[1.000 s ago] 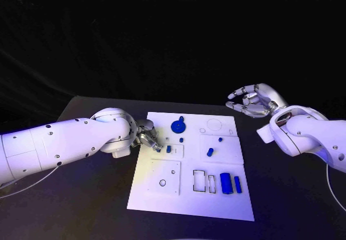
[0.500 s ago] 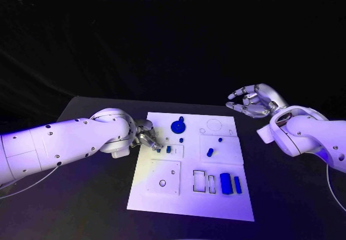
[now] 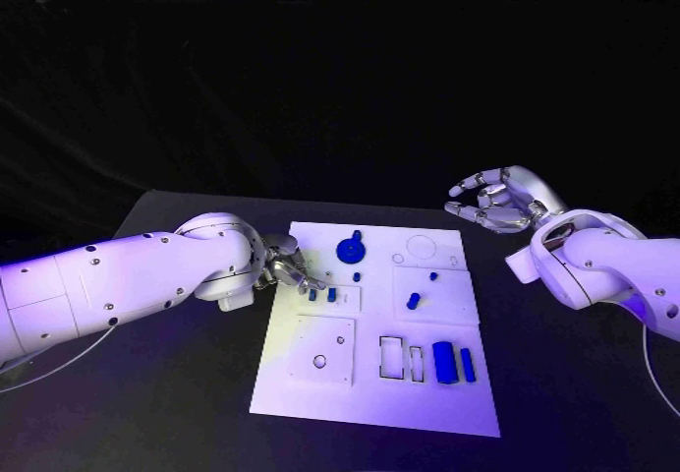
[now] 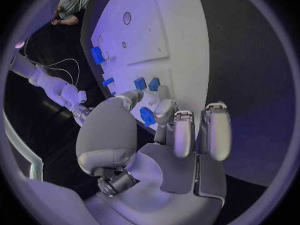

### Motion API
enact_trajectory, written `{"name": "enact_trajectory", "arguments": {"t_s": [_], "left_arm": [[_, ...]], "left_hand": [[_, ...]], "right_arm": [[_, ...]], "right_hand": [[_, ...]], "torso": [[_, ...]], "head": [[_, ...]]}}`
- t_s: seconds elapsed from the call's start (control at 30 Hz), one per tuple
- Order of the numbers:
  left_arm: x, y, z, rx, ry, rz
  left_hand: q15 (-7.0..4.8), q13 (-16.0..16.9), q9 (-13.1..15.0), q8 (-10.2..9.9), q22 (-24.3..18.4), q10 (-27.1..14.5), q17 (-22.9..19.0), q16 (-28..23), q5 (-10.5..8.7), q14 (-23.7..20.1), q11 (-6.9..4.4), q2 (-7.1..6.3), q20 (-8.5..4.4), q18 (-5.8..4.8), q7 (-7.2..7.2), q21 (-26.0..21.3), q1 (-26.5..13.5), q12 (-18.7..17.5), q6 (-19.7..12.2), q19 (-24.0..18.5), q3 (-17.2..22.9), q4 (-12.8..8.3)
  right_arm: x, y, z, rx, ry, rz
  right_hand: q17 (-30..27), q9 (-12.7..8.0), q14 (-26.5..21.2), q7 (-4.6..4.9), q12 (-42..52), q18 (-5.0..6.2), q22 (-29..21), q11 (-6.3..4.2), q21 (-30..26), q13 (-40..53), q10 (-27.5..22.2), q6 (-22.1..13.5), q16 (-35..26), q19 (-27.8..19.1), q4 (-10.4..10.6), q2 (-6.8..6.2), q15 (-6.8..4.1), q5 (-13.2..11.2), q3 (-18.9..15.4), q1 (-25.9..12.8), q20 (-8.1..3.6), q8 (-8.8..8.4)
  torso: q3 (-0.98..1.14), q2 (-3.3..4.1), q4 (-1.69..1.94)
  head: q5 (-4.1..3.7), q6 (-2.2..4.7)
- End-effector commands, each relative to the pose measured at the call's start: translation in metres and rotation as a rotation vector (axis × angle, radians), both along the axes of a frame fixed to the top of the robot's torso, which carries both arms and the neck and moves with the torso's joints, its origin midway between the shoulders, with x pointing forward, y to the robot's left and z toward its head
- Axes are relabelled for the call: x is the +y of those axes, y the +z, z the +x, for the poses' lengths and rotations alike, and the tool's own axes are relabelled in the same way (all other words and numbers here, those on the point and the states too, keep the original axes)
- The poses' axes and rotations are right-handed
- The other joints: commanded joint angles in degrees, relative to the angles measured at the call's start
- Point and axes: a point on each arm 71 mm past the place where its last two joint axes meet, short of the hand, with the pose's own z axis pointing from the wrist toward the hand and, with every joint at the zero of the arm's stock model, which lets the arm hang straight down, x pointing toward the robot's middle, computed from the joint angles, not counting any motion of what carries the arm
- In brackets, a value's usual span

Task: Assemble the parts on the task board

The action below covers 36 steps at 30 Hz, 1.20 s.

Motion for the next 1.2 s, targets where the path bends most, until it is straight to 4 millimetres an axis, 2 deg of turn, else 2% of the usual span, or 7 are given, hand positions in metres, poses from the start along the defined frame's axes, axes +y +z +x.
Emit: {"name": "enact_trajectory", "arguments": {"t_s": [0.03,0.33,0.37,0.43,0.6,0.87,1.2], "left_arm": [[-0.001,0.003,0.001,-0.006,0.044,-0.074],[-0.001,0.017,0.007,-0.129,0.082,-0.266],[-0.004,0.02,0.007,-0.153,0.069,-0.303],[-0.01,0.025,0.008,-0.208,0.034,-0.364],[-0.024,0.034,0.008,-0.365,-0.093,-0.424],[-0.045,0.034,0.003,-0.574,-0.333,-0.31],[-0.071,0.016,0.0,-0.615,-0.54,-0.071]], "left_hand": [[-0.26,-0.2,-0.1,-0.4,2.6,-0.1,15.1,0.2,-0.35,6.2,0.0,0.47,-0.13,-0.38,-0.05,-0.1,-0.6,-0.3,0.2,1.0,-1.8,0.0],[1.09,-13.0,-0.8,-2.2,-5.5,-8.9,10.7,-2.0,0.77,4.8,1.72,2.99,0.46,1.31,1.85,-5.1,5.0,-11.3,-4.7,-2.9,-7.6,-0.4],[2.38,-19.3,-1.2,-3.1,-11.5,-15.1,6.1,-4.4,0.71,2.9,2.97,2.7,1.34,2.37,3.51,-9.1,8.7,-17.0,-7.9,-6.0,-6.4,-0.1],[3.77,-20.5,-2.1,-4.6,-21.8,-20.0,-1.5,-9.0,0.85,-1.2,4.83,2.71,2.43,4.25,5.41,-16.3,13.9,-19.3,-12.3,-12.0,-3.9,-1.0],[5.92,-23.6,-4.9,-7.2,-30.7,-27.7,-9.1,-13.8,0.73,-7.0,7.24,1.49,4.34,5.8,7.89,-23.3,24.3,-24.0,-15.9,-18.0,2.8,-4.3],[7.18,-32.6,-11.5,-11.2,-35.3,-30.1,-17.3,-17.6,-0.05,-12.8,8.27,-3.37,6.1,7.28,8.14,-27.4,26.5,-32.5,-14.3,-22.7,7.7,-6.3],[7.23,-39.6,-16.3,-13.6,-31.3,-29.7,-18.0,-15.5,-0.3,-11.4,8.43,-3.46,6.35,6.4,6.86,-24.5,26.4,-38.0,-11.4,-19.8,5.2,-8.7]], "right_arm": [[0.001,0.0,0.0,-0.006,0.012,-0.003],[0.0,0.0,0.0,-0.01,0.009,-0.002],[0.0,0.0,0.0,-0.01,0.008,-0.002],[0.0,0.001,0.0,-0.012,0.008,-0.002],[0.0,0.001,-0.001,-0.014,0.009,-0.002],[0.0,0.001,-0.001,-0.014,0.012,-0.001],[0.003,0.0,-0.001,-0.012,0.019,0.0]], "right_hand": [[4.5,-0.1,3.6,-0.34,-0.3,0.31,4.1,-0.04,-0.2,0.0,-0.3,-0.2,-0.2,-0.5,0.3,-0.1,-0.46,-0.1,-0.1,-0.6,0.04,0.18],[4.5,-0.1,3.6,-0.34,-0.3,0.34,4.1,-0.03,-0.3,0.0,-0.2,-0.2,-0.2,-0.5,0.3,-0.1,-0.46,-0.1,-0.1,-0.7,0.04,0.18],[4.5,-0.1,3.6,-0.34,-0.3,0.34,4.1,-0.03,-0.3,0.0,-0.2,-0.2,-0.2,-0.5,0.3,-0.1,-0.46,-0.1,-0.1,-0.7,0.04,0.18],[4.4,-0.1,3.6,-0.34,-0.3,0.34,4.0,-0.04,-0.3,-0.1,-0.3,-0.2,-0.2,-0.5,0.4,-0.09,-0.46,-0.1,-0.1,-0.7,0.04,0.19],[4.4,-0.1,3.6,-0.34,-0.3,0.34,4.0,-0.04,-0.3,-0.1,-0.3,-0.2,-0.2,-0.5,0.4,-0.04,-0.46,-0.1,-0.1,-0.7,0.04,0.19],[4.4,-0.1,3.6,-0.35,-0.5,0.35,4.0,-0.05,-0.4,-0.3,-0.5,-0.2,-0.3,-0.5,0.3,0.03,-0.47,0.1,0.0,-0.6,0.03,0.21],[4.4,-0.1,3.6,-0.35,-0.5,0.35,4.0,-0.05,-0.4,-0.3,-0.5,-0.2,-0.3,-0.5,0.3,0.03,-0.47,0.1,0.0,-0.6,0.03,0.21]], "torso": [[0.02,0.01,0.0],[0.07,-0.04,0.03],[0.06,-0.06,0.02],[0.05,-0.08,0.0],[0.04,0.0,-0.03],[0.02,0.03,-0.02],[0.01,0.13,-0.11]], "head": [[0.03,-0.03],[-0.34,0.26],[-0.4,0.27],[-0.42,0.32],[-0.67,0.56],[-0.96,0.62],[-1.06,0.53]]}}
